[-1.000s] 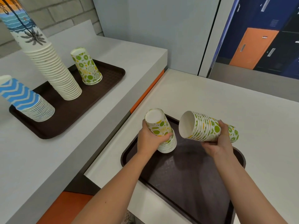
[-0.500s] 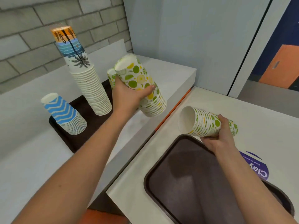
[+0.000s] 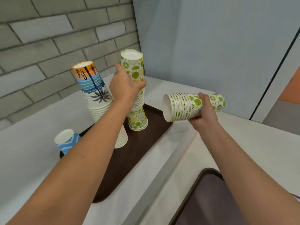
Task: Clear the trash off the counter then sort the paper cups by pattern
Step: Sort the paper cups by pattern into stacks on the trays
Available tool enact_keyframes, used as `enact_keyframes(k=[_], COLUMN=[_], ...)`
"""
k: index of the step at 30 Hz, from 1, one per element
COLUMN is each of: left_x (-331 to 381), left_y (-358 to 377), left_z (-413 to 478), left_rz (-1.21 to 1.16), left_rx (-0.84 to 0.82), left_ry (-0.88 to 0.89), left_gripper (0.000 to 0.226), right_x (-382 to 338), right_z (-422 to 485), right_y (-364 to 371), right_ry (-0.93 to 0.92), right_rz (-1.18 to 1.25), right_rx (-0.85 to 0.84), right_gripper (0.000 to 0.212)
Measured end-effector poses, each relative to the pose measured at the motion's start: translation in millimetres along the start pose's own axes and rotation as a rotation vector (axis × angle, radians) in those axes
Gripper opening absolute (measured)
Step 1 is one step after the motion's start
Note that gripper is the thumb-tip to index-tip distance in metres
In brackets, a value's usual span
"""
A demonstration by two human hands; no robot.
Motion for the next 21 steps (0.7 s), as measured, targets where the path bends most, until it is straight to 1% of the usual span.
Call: enact_keyframes(k=[3, 4, 8, 11, 14, 16, 18, 19, 21], left_x=[-25.3, -35.0, -64.7, -71.9, -70.7, -68.7, -68.0, -68.7, -75.5], left_y=[27.2, 36.9, 70.0, 80.5, 81.1, 76.8, 66.8, 58.1, 33.0], left_z=[-0.7, -5.0, -31.2, -37.9, -43.6, -58.6, -82.9, -95.8, -117.5], left_rz=[-0.013, -0.035, -0.198, -0.287, -0.316, -0.327, -0.363, -0.386, -0.415], left_rx=[-0.055, -0.079, -0.167, -0.189, -0.200, -0.248, -0.282, -0.275, -0.210], left_ry=[-0.085, -0.126, -0.254, -0.312, -0.333, -0.333, -0.290, -0.236, -0.089], left_gripper=[0.084, 0.087, 0.109, 0.115, 0.124, 0.131, 0.126, 0.117, 0.088], right_x=[-1.4, -2.3, -8.8, -10.6, -6.3, -1.1, 7.7, 14.1, 29.8], right_z=[11.1, 13.3, 15.3, 14.5, 12.1, 12.7, 12.8, 13.2, 11.7], right_y=[25.5, 33.8, 71.3, 100.7, 131.3, 148.8, 161.7, 166.4, 172.1], right_ry=[-0.069, -0.094, -0.224, -0.348, -0.476, -0.560, -0.629, -0.651, -0.669], right_rz=[-0.034, -0.041, -0.107, -0.226, -0.343, -0.457, -0.608, -0.684, -0.831], right_rx=[0.011, 0.011, -0.007, -0.027, -0.122, -0.171, -0.212, -0.244, -0.324], right_gripper=[0.046, 0.049, 0.045, 0.056, 0.064, 0.069, 0.075, 0.077, 0.081])
Point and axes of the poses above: each hand's wrist, its own z-axis towards the middle knuckle, its own y-axis out of the palm, x = y × z, the point moved 4 cm from there along z, towards the middle knuckle, and after that the axes turned 4 degrees about -y, right-handed, at the moved point
